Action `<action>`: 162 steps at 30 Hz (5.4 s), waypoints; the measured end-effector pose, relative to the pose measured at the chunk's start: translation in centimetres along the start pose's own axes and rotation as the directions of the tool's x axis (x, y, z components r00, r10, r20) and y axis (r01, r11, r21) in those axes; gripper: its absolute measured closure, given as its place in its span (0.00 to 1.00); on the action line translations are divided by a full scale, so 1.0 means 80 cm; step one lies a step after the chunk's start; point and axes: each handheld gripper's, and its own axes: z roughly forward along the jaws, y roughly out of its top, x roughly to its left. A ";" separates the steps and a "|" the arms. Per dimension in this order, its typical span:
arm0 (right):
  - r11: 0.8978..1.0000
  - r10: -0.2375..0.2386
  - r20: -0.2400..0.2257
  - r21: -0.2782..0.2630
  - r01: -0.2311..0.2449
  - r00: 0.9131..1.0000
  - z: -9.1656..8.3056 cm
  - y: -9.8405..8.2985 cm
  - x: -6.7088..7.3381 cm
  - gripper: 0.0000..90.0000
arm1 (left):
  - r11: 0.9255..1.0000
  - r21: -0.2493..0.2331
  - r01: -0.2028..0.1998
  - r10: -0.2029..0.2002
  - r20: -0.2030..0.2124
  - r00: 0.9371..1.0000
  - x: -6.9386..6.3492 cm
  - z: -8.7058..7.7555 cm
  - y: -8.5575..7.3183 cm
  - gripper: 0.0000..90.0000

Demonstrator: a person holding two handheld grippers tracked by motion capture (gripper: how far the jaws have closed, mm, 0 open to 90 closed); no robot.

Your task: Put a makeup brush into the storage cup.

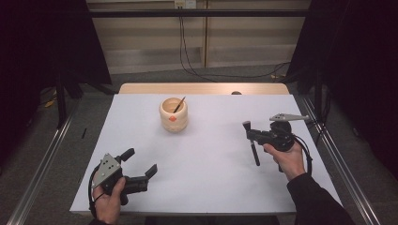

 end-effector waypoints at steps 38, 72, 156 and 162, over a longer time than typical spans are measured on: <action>0.937 -0.096 -0.139 -0.347 0.043 0.986 -0.049 0.012 0.003 0.87 | 1.000 -0.006 0.007 -0.007 0.008 1.000 -0.002 0.001 0.000 0.01; 0.931 -0.220 -0.318 -0.351 0.101 0.922 -0.030 0.033 0.051 0.87 | 1.000 -0.007 -0.028 0.029 0.038 0.999 -0.017 0.014 0.014 0.01; 0.926 -0.256 -0.395 -0.361 0.107 0.882 0.016 0.045 0.100 0.87 | 0.995 0.070 -0.065 0.038 0.333 0.942 -0.124 0.173 0.088 0.83; 0.926 -0.258 -0.395 -0.361 0.109 0.882 0.016 0.044 0.100 0.87 | 0.996 0.077 -0.052 0.022 0.347 0.938 -0.117 0.172 0.088 0.87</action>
